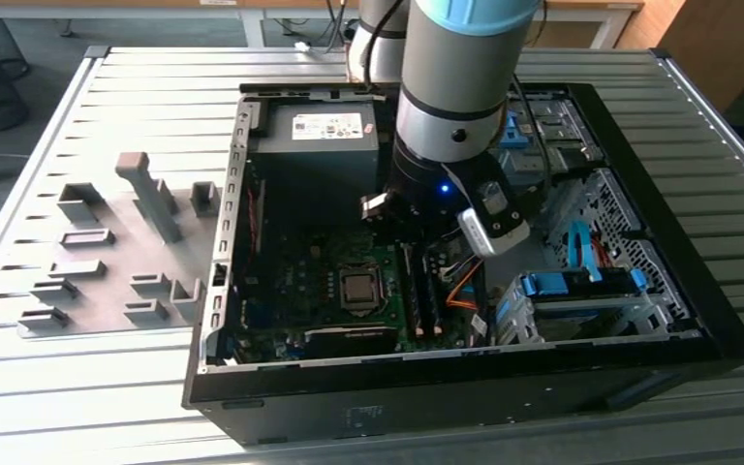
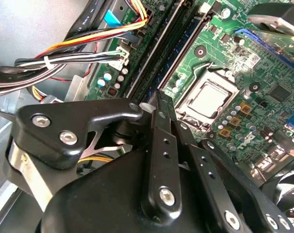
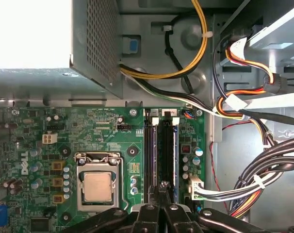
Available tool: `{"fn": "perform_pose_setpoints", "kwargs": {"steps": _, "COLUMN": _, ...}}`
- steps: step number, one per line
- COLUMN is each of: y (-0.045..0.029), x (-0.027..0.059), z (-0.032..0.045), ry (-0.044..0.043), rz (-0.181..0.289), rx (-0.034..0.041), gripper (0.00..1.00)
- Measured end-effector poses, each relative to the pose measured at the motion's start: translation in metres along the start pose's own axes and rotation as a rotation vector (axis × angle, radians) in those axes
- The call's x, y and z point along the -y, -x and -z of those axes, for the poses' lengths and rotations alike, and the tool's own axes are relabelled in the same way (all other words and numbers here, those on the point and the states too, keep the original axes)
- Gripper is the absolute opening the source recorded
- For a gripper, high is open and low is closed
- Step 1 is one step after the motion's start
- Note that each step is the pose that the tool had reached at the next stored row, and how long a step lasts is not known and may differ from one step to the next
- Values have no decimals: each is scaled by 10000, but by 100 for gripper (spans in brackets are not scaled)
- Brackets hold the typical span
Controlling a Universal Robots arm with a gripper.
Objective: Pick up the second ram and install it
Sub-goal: 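Press down the second ram until it locks into place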
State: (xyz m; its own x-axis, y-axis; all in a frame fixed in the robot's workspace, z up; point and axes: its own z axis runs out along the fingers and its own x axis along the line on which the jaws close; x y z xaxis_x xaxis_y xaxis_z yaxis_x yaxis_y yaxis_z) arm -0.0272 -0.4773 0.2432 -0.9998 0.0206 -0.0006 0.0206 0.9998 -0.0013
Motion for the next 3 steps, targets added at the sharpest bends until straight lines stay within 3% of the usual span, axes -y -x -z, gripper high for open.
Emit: {"fn": "perform_pose_setpoints", "kwargs": {"steps": 3, "y": 0, "x": 0, "z": 2, "ry": 0, "rz": 0, "rx": 0, "gripper": 10}}
